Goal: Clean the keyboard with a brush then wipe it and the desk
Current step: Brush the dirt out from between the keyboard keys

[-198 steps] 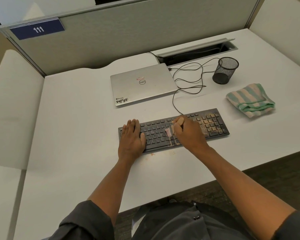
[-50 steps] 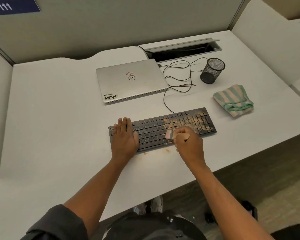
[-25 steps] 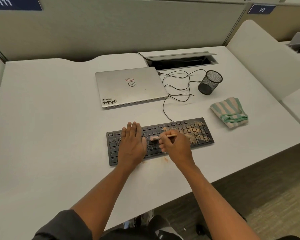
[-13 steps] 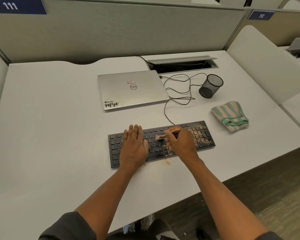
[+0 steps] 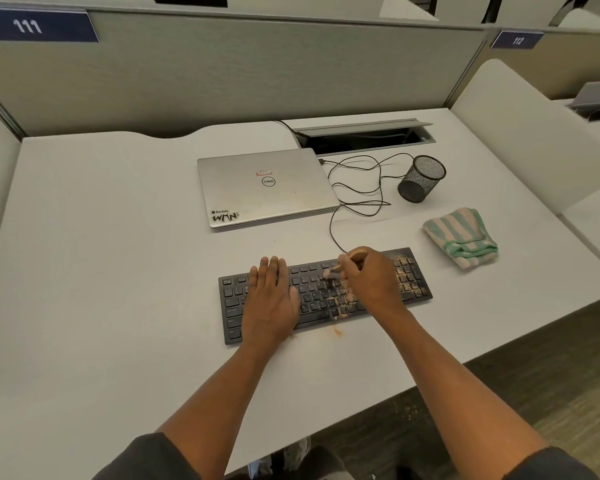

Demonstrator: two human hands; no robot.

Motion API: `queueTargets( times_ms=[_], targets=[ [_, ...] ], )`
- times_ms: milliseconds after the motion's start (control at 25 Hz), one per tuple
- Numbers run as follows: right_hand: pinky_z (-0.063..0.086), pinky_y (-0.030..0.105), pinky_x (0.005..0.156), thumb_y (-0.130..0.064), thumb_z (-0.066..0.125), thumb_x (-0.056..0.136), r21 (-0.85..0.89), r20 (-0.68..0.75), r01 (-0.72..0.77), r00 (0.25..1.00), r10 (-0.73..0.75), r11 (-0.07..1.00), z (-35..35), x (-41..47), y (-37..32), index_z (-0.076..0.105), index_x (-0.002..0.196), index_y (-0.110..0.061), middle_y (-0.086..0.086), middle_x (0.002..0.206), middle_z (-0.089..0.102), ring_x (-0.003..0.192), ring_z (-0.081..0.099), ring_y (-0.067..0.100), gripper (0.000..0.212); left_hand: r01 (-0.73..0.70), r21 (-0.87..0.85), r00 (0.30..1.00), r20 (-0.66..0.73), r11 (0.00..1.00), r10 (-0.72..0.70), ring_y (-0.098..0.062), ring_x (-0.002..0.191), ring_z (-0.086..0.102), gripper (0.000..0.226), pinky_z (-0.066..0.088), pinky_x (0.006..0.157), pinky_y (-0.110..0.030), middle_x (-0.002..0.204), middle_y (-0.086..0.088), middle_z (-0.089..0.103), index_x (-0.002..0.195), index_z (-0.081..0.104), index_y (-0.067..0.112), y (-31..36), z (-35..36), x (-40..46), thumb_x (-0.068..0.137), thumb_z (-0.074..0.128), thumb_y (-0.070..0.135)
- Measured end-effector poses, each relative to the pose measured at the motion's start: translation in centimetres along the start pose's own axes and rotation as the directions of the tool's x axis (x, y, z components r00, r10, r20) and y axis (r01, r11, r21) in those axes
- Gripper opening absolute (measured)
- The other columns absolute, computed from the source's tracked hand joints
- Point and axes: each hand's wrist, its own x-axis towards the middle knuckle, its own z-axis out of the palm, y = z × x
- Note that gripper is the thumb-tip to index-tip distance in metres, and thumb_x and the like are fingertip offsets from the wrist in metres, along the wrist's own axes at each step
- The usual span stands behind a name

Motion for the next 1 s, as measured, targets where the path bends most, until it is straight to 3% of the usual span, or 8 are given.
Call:
queueTargets(
  times_ms=[200, 360, 480, 600, 680, 800, 1000],
  targets=[
    [0.052, 0.027, 0.055, -0.03, 0.063, 0.098, 0.049, 0.166, 0.04, 0.985, -0.048, 0.998, 0.0, 0.5, -0.8, 0.07, 0.081, -0.015, 0.0, 0.064, 0.071, 0.055, 0.067, 0.013, 0.023, -0.003, -0.009, 1.0, -0.017, 1.0, 0.003, -0.032, 0.155, 0.013, 0.076, -0.002, 0.126, -0.044, 0.165, -0.018, 0.024, 0.159, 0.022, 0.002, -0.1, 0.2, 0.0, 0.096, 0.007, 0.042],
    [0.047, 0.025, 0.058, -0.031, 0.056, 0.101, -0.144, 0.053, 0.091, 0.995, -0.085, 0.985, -0.8, 1.5, -0.5, 0.067, 0.08, -0.012, -0.002, 0.068, 0.068, 0.065, 0.065, 0.013, 0.031, 0.003, 0.001, 1.0, -0.019, 1.0, -0.003, -0.032, 0.155, 0.014, 0.075, -0.001, 0.126, -0.044, 0.165, -0.018, 0.024, 0.159, 0.022, 0.002, 0.0, 0.3, 0.1, 0.097, 0.008, 0.042],
    [0.055, 0.03, 0.059, -0.025, 0.054, 0.1, -0.06, 0.006, 0.087, 0.996, -0.087, 0.994, -2.1, 2.6, -0.6, 0.068, 0.08, -0.013, -0.001, 0.069, 0.07, 0.065, 0.068, 0.016, 0.028, 0.005, 0.021, 1.0, 0.004, 1.0, -0.005, -0.031, 0.156, 0.009, 0.077, -0.004, 0.127, -0.043, 0.167, -0.017, 0.019, 0.16, 0.017, 0.004, 0.0, 0.2, 0.0, 0.095, 0.003, 0.043],
    [0.062, 0.041, 0.059, -0.019, 0.051, 0.098, 0.026, 0.097, 0.063, 0.993, -0.065, 0.998, -2.1, 2.7, -0.5, 0.069, 0.085, -0.013, 0.0, 0.067, 0.072, 0.058, 0.07, 0.016, 0.023, 0.009, 0.029, 1.0, 0.007, 1.0, -0.009, -0.03, 0.157, 0.007, 0.078, -0.005, 0.127, -0.043, 0.168, -0.016, 0.017, 0.161, 0.015, 0.004, 0.0, 0.3, 0.0, 0.095, 0.002, 0.043],
    [0.062, 0.042, 0.059, -0.017, 0.052, 0.096, -0.001, 0.134, 0.083, 0.988, -0.082, 0.997, -1.9, 2.3, -0.1, 0.067, 0.085, -0.013, 0.001, 0.067, 0.071, 0.056, 0.069, 0.014, 0.02, 0.015, 0.029, 1.0, -0.01, 0.999, -0.015, -0.03, 0.156, 0.009, 0.077, -0.005, 0.126, -0.042, 0.167, -0.016, 0.019, 0.16, 0.017, 0.004, 0.2, 0.3, -0.1, 0.095, 0.004, 0.043],
    [0.059, 0.037, 0.06, -0.016, 0.053, 0.091, -0.07, 0.046, 0.105, 0.994, -0.102, 0.992, -2.3, 2.6, 0.4, 0.063, 0.08, -0.016, 0.001, 0.072, 0.069, 0.064, 0.067, 0.018, 0.015, 0.028, 0.038, 1.0, -0.01, 0.999, -0.028, -0.029, 0.156, 0.01, 0.077, -0.005, 0.126, -0.041, 0.167, -0.016, 0.02, 0.16, 0.017, 0.005, 0.3, 0.3, -0.1, 0.095, 0.004, 0.043],
    [0.061, 0.043, 0.064, -0.022, 0.05, 0.093, -0.029, 0.076, 0.112, 0.991, -0.109, 0.993, -2.4, 4.0, 0.6, 0.063, 0.085, -0.017, 0.001, 0.073, 0.072, 0.064, 0.071, 0.018, 0.016, 0.038, 0.048, 0.999, -0.02, 0.998, -0.037, -0.029, 0.156, 0.01, 0.077, -0.002, 0.128, -0.042, 0.167, -0.015, 0.021, 0.16, 0.017, 0.005, 0.4, 0.5, 0.0, 0.095, 0.005, 0.043]
  ],
)
